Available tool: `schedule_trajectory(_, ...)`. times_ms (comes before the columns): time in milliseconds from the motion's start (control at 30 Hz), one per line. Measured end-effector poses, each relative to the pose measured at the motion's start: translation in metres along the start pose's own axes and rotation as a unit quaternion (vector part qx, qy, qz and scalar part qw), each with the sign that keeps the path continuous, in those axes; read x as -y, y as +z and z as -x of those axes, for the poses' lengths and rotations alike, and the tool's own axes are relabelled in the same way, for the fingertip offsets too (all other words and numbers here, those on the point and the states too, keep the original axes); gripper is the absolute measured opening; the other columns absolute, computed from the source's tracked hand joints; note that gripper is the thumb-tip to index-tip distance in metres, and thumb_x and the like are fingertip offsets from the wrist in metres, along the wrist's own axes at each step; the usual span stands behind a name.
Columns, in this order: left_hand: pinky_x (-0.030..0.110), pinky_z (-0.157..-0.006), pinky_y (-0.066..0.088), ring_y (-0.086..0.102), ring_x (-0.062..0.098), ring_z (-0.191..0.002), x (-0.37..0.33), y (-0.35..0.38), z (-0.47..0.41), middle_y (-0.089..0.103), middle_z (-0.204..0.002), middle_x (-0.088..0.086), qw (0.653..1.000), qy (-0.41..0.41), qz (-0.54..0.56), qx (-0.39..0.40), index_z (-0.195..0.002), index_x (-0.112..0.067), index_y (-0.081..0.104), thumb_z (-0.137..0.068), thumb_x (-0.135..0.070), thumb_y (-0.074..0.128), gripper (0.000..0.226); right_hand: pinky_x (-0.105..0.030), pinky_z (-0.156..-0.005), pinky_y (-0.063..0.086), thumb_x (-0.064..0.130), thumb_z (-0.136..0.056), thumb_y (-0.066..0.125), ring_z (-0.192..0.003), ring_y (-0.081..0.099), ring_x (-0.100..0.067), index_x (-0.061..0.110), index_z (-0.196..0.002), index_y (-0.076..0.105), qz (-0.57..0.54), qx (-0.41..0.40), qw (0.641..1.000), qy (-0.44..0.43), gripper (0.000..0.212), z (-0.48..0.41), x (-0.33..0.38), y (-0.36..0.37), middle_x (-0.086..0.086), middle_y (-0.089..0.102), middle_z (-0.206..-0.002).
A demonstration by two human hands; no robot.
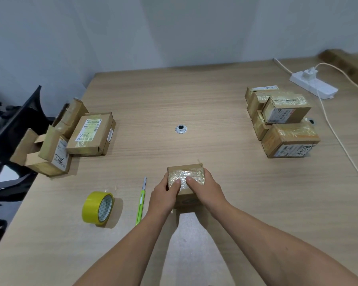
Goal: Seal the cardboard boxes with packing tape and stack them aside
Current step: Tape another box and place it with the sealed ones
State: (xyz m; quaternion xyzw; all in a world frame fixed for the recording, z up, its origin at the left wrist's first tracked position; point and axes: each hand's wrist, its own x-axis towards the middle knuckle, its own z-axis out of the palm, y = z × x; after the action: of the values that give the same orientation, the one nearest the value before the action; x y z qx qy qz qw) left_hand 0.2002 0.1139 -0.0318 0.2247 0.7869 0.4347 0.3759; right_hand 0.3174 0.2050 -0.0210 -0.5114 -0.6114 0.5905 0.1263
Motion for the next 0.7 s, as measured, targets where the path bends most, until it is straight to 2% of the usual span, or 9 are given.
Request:
schedule_trajectory(133,0.037,-0.1,0.051,0.066,0.006,-0.106,-0.002,-0.001,0.002,0.073,-0.111,-0.018,0.999,-0.002,0.031,0.011,-0.13,-0.036,0.064,-0.09,-0.043,0.058,0.041,-0.027,-0.082,0.047,0.043,-0.094,0.064,-0.103,0.061,-0.012,0.027,-0.137,0.049,-0.005,0.0,1.0,-0.002,0.048,0.001,0.0,0.001,0.005,0.064,-0.12)
schedule_trajectory(167,0.039,-0.101,0.051,0.067,0.007,-0.107,-0.002,-0.001,0.001,0.073,-0.112,-0.017,0.999,-0.008,0.043,0.015,-0.131,-0.036,0.064,-0.087,-0.046,0.059,0.045,-0.027,-0.082,0.046,0.043,-0.095,0.062,-0.104,0.061,-0.013,0.026,-0.139,0.049,-0.004,0.0,1.0,-0.001,0.049,0.0,-0.001,0.001,0.004,0.064,-0.122)
schedule_trajectory(233,0.042,-0.105,0.049,0.065,0.01,-0.113,0.0,0.001,-0.003,0.071,-0.12,-0.014,0.998,-0.019,0.063,0.012,-0.137,-0.033,0.059,-0.074,-0.059,0.056,0.069,-0.027,-0.081,0.044,0.042,-0.097,0.059,-0.106,0.059,-0.014,0.024,-0.142,0.047,-0.003,0.002,1.0,-0.004,0.05,-0.001,-0.002,0.001,0.002,0.062,-0.125)
schedule_trajectory(300,0.042,-0.109,0.045,0.061,0.012,-0.12,0.007,0.002,-0.009,0.066,-0.132,-0.01,0.996,-0.024,0.081,0.008,-0.145,-0.029,0.051,-0.067,-0.065,0.052,0.086,-0.029,-0.086,0.042,0.041,-0.1,0.055,-0.108,0.057,-0.015,0.024,-0.143,0.046,0.002,0.008,1.0,-0.005,0.047,-0.001,-0.002,0.001,0.003,0.06,-0.126)
schedule_trajectory(367,0.042,-0.113,0.042,0.057,0.013,-0.126,0.006,0.002,-0.01,0.061,-0.139,-0.007,0.995,-0.032,0.091,0.013,-0.148,-0.027,0.048,-0.072,-0.063,0.052,0.084,-0.031,-0.091,0.043,0.038,-0.103,0.05,-0.11,0.055,-0.015,0.025,-0.141,0.047,-0.001,0.018,1.0,0.003,0.041,-0.004,-0.003,0.0,0.005,0.058,-0.126)
schedule_trajectory(467,0.042,-0.113,0.042,0.058,0.014,-0.126,0.006,0.0,-0.01,0.061,-0.139,-0.005,0.993,-0.042,0.111,0.016,-0.148,-0.022,0.048,-0.088,-0.047,0.052,0.066,-0.039,-0.1,0.049,0.035,-0.104,0.046,-0.111,0.06,-0.015,0.028,-0.137,0.052,-0.023,0.027,0.999,0.013,0.034,-0.007,-0.004,-0.001,0.005,0.063,-0.124)
schedule_trajectory(567,0.044,-0.116,0.038,0.056,0.015,-0.129,0.011,-0.002,-0.014,0.059,-0.141,-0.005,0.987,-0.058,0.148,0.021,-0.148,-0.022,0.048,-0.082,-0.046,0.054,0.071,-0.041,-0.105,0.048,0.035,-0.105,0.043,-0.113,0.061,-0.014,0.031,-0.133,0.055,-0.049,0.036,0.998,0.023,0.031,-0.007,-0.006,-0.002,0.007,0.064,-0.123)
schedule_trajectory(633,0.044,-0.117,0.037,0.054,0.014,-0.131,0.013,-0.004,-0.015,0.059,-0.142,-0.006,0.985,-0.059,0.163,0.023,-0.147,-0.021,0.05,-0.081,-0.044,0.055,0.069,-0.043,-0.111,0.042,0.047,-0.099,0.043,-0.126,0.055,-0.015,0.03,-0.142,0.051,-0.057,0.039,0.997,0.023,0.047,-0.012,-0.013,-0.001,0.008,0.06,-0.136)
schedule_trajectory(700,0.043,-0.117,0.037,0.054,0.014,-0.131,0.008,-0.006,-0.012,0.059,-0.142,-0.006,0.984,-0.06,0.165,0.023,-0.146,-0.019,0.052,-0.087,-0.037,0.055,0.061,-0.046,-0.117,0.036,0.065,-0.08,0.043,-0.137,0.048,-0.016,0.032,-0.15,0.043,-0.073,0.04,0.996,0.021,0.078,-0.022,-0.026,0.0,0.008,0.052,-0.148)
